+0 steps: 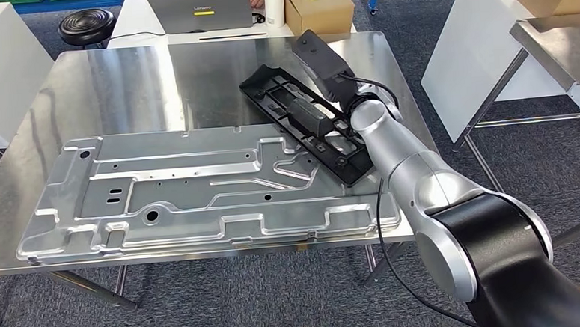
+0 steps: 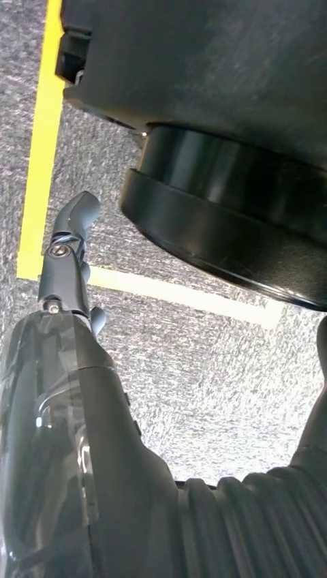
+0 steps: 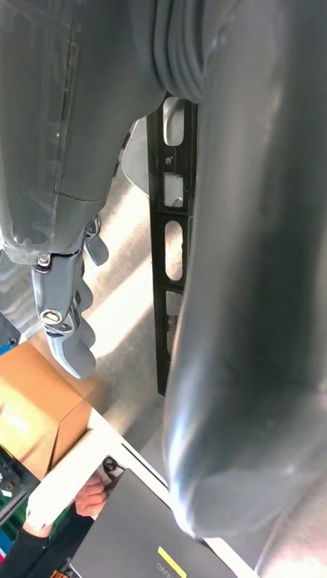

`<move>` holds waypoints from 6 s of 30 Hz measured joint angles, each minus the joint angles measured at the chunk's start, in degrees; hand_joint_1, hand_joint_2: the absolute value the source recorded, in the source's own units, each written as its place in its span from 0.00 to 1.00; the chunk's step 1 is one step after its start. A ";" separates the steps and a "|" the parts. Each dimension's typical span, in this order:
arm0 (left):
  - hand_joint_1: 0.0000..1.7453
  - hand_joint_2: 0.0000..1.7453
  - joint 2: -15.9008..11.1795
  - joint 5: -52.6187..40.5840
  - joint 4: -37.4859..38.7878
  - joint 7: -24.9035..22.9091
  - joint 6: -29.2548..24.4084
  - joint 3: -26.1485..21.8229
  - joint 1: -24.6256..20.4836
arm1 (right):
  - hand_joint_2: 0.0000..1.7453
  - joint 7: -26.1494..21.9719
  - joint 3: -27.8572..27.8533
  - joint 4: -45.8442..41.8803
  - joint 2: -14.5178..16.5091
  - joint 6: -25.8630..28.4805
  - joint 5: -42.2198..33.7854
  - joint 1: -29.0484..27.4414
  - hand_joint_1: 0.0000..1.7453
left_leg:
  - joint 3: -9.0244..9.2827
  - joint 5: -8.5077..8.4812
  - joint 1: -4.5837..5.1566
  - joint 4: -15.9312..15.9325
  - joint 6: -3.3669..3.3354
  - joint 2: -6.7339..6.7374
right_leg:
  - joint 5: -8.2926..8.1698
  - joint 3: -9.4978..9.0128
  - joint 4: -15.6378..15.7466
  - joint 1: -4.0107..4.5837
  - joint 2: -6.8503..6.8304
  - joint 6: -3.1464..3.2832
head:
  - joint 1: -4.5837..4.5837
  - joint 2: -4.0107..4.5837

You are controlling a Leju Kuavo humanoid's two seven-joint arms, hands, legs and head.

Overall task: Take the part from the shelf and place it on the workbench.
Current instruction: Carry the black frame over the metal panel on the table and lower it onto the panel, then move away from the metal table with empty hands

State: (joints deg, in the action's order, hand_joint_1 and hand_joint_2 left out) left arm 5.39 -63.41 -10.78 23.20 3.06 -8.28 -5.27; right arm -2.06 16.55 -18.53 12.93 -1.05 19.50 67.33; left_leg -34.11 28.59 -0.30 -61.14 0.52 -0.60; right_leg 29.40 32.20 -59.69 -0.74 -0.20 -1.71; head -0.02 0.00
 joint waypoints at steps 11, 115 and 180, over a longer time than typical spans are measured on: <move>0.00 0.00 -0.28 0.31 0.00 -0.65 -0.13 -0.11 0.17 | 0.00 -1.84 0.81 -0.11 1.10 -0.88 0.24 0.18 0.00 | 0.65 -0.78 -0.07 1.27 -1.10 0.27 | 3.37 3.49 -6.33 -0.49 0.09 -0.63 | -0.22 0.00; 0.00 0.00 0.01 -3.63 0.69 -5.85 -12.74 0.17 3.30 | 0.00 -26.09 33.29 -28.99 3.76 -5.27 -28.33 -39.42 0.00 | -2.59 -3.72 1.98 0.40 -0.63 -1.14 | 0.12 -1.01 0.74 2.42 0.29 4.54 | -0.74 0.00; 0.00 0.00 -4.79 7.98 -1.09 0.21 -9.17 -6.25 1.23 | 0.00 2.65 22.60 8.87 -12.25 14.54 -22.52 -63.75 0.00 | -2.32 2.21 -2.61 -3.51 3.92 0.64 | -0.21 -1.84 2.38 -0.70 0.23 1.26 | -0.31 0.00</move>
State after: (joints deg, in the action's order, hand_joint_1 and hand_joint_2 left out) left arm 0.61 -55.42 -11.86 23.41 -6.11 -14.52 -4.04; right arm 0.59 39.15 -9.66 0.69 13.48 -3.02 3.58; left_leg -36.43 30.79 -2.91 -64.65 4.44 0.04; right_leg 29.19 30.36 -57.31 -1.45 0.03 -0.45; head -0.33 0.00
